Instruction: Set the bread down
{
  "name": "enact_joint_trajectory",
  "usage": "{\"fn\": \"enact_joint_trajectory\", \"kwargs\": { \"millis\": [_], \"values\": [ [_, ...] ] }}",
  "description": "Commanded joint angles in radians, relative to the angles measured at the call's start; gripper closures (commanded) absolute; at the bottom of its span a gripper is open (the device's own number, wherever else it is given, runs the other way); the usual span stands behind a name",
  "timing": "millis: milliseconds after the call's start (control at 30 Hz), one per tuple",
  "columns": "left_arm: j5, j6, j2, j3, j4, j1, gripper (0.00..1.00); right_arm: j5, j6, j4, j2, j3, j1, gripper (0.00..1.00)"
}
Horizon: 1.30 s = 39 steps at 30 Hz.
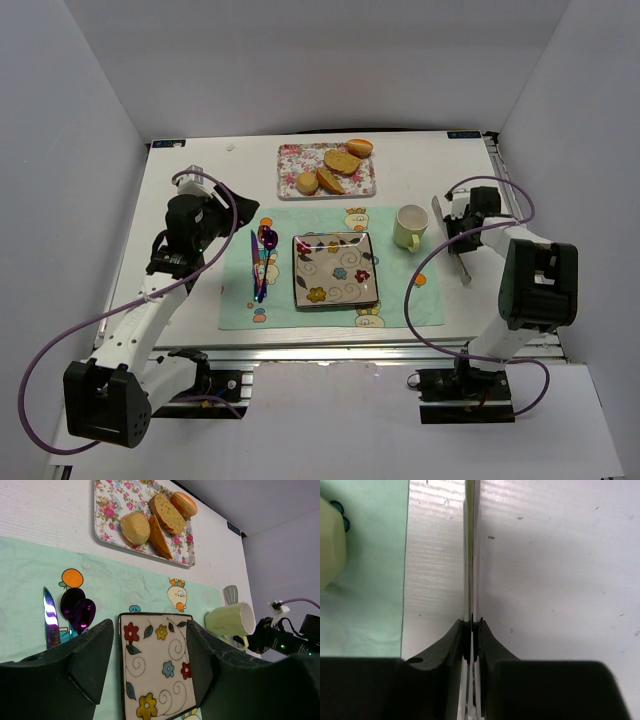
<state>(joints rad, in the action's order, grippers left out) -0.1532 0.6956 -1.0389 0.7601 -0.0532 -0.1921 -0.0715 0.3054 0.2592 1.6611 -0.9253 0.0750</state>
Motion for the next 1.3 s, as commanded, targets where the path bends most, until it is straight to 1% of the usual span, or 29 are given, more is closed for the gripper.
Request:
{"fn": "enact_joint_trajectory", "kwargs": {
  "millis": [0,67,100,167,200,233,300,333,433,567,600,800,1000,1133,1267],
  "values": [
    [0.009,-0.013,0.03,0.016,-0.013,-0.004,0.31,-0.034,0.058,0.025,-0.098,-0.149,0.008,0.81],
    [0.007,-0.016,0.03,0.022,-0.019,-0.004,0.31,-0.092,0.09,0.043,-0.116,-0.223,0.0,0.76],
    [0.007,-0.018,0.03,0.024,-0.02,-0.004,0.3,-0.103,0.1,0.06,-0.113,-0.31,-0.018,0.7],
    [0.007,-0.018,0.03,0.027,-0.023,-0.003,0.31,-0.128,0.106,0.118,-0.098,-0.4,-0.043,0.67],
    [0.009,-0.016,0.033,0.027,-0.023,-0.004,0.31,-0.139,0.106,0.129,-0.086,-0.471,-0.07,0.64],
    [0.01,-0.016,0.036,0.027,-0.025,-0.003,0.3,-0.148,0.104,0.133,-0.08,-0.503,-0.086,0.63],
    [0.014,-0.015,0.04,0.027,-0.03,-0.004,0.3,-0.149,0.109,0.144,-0.063,-0.553,-0.168,0.59],
    [0.017,-0.015,0.049,0.025,-0.033,-0.003,0.31,-0.149,0.112,0.147,-0.057,-0.593,-0.193,0.57],
    [0.024,-0.015,0.065,0.019,-0.043,-0.003,0.31,-0.143,0.13,0.143,-0.021,-0.641,-0.288,0.54],
    [0.037,-0.01,0.092,0.01,-0.059,-0.004,0.31,-0.149,0.129,0.152,0.041,-0.73,-0.385,0.54],
    [0.041,-0.008,0.099,0.008,-0.062,-0.003,0.31,-0.152,0.129,0.153,0.066,-0.742,-0.42,0.54],
    [0.064,-0.004,0.138,-0.007,-0.082,-0.004,0.3,-0.134,0.159,0.156,0.156,-0.794,-0.543,0.54],
    [0.078,0.004,0.157,-0.018,-0.092,-0.004,0.3,-0.073,0.261,0.14,0.233,-0.787,-0.644,0.53],
    [0.083,0.002,0.16,-0.018,-0.102,-0.004,0.3,-0.004,0.302,0.132,0.284,-0.816,-0.673,0.53],
    [0.089,0.001,0.163,-0.022,-0.105,-0.003,0.3,0.05,0.339,0.103,0.307,-0.807,-0.696,0.53]
  ]
}}
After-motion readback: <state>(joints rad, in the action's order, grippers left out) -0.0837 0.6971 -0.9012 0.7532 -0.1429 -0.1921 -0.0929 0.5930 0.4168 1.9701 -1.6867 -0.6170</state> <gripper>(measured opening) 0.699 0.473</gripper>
